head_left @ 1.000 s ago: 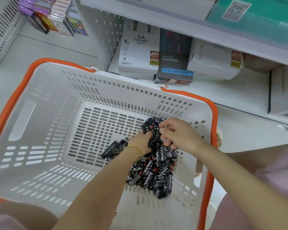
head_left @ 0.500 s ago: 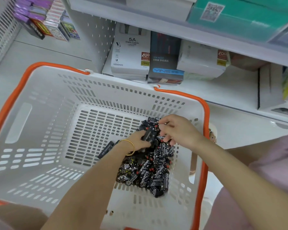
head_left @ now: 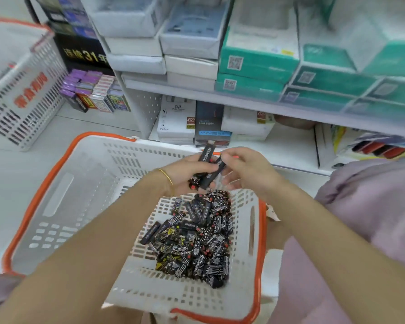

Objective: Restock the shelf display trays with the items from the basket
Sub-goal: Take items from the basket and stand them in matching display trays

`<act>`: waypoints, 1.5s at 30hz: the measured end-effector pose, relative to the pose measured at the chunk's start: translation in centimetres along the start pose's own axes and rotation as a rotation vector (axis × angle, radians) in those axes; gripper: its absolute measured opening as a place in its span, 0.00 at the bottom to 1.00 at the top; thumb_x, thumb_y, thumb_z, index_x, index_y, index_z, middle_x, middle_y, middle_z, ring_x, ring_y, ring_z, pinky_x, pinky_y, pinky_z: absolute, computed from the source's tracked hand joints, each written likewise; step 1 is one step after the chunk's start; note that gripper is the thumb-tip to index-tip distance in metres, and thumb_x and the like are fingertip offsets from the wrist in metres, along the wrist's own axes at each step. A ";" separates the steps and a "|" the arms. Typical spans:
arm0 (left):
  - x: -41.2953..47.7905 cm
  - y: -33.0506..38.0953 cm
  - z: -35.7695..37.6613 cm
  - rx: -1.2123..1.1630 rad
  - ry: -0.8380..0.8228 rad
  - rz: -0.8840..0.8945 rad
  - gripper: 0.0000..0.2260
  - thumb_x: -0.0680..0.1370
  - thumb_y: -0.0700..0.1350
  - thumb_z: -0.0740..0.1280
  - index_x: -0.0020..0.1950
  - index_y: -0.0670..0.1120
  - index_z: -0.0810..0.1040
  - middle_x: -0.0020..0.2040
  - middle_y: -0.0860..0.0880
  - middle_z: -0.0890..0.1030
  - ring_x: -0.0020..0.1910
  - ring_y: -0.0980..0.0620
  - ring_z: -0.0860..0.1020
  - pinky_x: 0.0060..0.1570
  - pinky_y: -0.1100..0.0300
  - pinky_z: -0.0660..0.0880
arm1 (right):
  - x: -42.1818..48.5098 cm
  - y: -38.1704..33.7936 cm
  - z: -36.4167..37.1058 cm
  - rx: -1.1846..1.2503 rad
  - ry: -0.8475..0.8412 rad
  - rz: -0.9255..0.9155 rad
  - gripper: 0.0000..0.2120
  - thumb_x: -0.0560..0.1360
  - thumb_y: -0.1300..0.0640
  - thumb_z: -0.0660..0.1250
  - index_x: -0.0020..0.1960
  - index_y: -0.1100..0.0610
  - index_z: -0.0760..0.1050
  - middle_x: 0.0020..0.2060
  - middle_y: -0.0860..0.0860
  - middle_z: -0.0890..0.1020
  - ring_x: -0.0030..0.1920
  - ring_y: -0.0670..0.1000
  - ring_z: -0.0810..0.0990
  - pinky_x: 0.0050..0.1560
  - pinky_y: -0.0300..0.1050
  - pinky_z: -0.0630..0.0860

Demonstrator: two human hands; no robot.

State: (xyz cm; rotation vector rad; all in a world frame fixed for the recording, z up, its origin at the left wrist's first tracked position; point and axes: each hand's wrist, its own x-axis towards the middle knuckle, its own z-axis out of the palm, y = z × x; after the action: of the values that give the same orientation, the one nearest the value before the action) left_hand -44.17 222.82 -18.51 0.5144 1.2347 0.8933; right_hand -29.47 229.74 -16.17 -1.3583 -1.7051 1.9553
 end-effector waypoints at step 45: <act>-6.3 21.8 28.8 0.261 -0.252 0.228 0.15 0.63 0.51 0.71 0.45 0.45 0.77 0.33 0.48 0.75 0.24 0.58 0.64 0.17 0.71 0.59 | -12.7 -27.1 -30.4 -0.449 0.669 -0.616 0.15 0.75 0.65 0.66 0.60 0.66 0.71 0.44 0.54 0.77 0.33 0.49 0.77 0.40 0.40 0.79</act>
State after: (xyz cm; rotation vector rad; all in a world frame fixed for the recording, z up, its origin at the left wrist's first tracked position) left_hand -23.74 233.74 9.89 0.9626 1.0797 0.8316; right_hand -10.78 249.84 16.47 -1.1981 -1.9213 0.7090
